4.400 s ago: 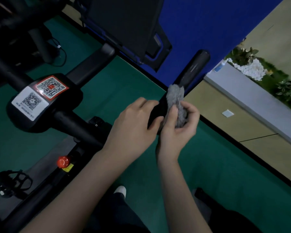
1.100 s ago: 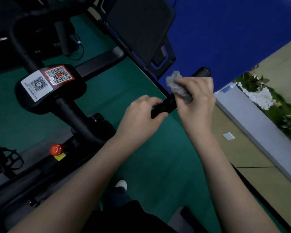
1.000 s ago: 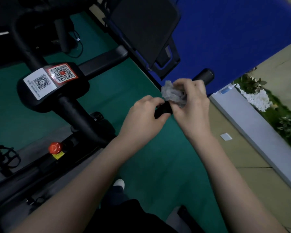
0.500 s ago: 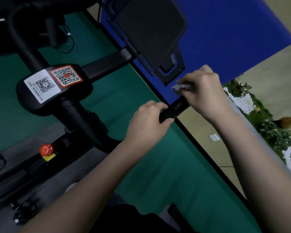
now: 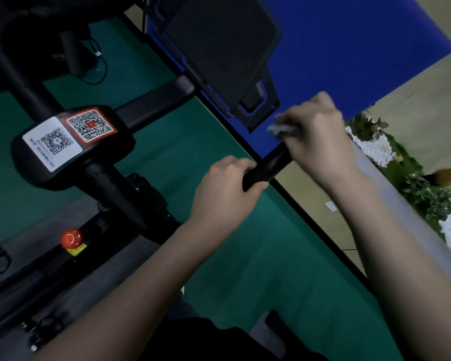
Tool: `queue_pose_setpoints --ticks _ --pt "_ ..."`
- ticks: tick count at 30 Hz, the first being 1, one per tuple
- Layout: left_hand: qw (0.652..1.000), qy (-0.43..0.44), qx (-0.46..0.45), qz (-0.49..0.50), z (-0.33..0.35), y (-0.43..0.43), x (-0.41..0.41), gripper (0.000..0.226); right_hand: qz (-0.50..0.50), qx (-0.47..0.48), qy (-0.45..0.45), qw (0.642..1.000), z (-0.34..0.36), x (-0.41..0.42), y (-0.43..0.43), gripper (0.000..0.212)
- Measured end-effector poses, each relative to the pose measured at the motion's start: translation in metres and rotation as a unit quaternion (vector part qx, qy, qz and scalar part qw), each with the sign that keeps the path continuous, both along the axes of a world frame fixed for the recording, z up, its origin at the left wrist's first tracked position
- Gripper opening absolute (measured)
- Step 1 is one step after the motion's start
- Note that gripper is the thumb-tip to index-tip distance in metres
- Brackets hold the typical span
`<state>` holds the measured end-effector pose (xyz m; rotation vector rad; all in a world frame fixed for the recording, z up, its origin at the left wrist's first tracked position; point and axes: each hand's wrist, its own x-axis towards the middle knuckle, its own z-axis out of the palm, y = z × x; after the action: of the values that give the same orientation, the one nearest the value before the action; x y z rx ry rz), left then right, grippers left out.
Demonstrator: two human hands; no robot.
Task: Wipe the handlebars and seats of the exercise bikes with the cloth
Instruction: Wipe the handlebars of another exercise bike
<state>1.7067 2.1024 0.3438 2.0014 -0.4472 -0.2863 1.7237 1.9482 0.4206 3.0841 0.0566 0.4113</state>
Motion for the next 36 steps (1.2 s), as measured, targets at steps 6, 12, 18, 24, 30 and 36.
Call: queue_pose_setpoints --ticks 6,12,18,24,30,36 --pt "0.999 -0.027 0.008 -0.024 0.006 -0.009 0.011 0.043 0.028 0.065 -0.168 0.983 -0.023 -0.024 -0.008 0.007" --pt "0.999 -0.031 -0.002 -0.034 0.011 -0.024 0.018 0.041 -0.039 0.191 -0.326 0.925 -0.066 -0.039 0.014 0.02" --pt "0.998 -0.055 0.014 -0.036 0.006 -0.027 0.016 0.039 -0.107 0.291 -0.406 0.86 -0.05 -0.021 0.011 0.014" --pt "0.996 -0.072 0.021 -0.038 0.003 -0.026 0.015 0.041 -0.115 0.418 -0.218 0.874 -0.005 -0.007 -0.03 0.008" --pt "0.996 -0.085 0.015 -0.036 0.001 -0.026 0.015 0.04 -0.096 0.459 -0.227 0.853 -0.011 -0.021 -0.033 0.006" --pt "0.995 -0.089 0.021 -0.036 0.002 -0.026 0.015 0.039 -0.158 0.684 -0.207 0.682 -0.024 -0.002 -0.043 0.019"
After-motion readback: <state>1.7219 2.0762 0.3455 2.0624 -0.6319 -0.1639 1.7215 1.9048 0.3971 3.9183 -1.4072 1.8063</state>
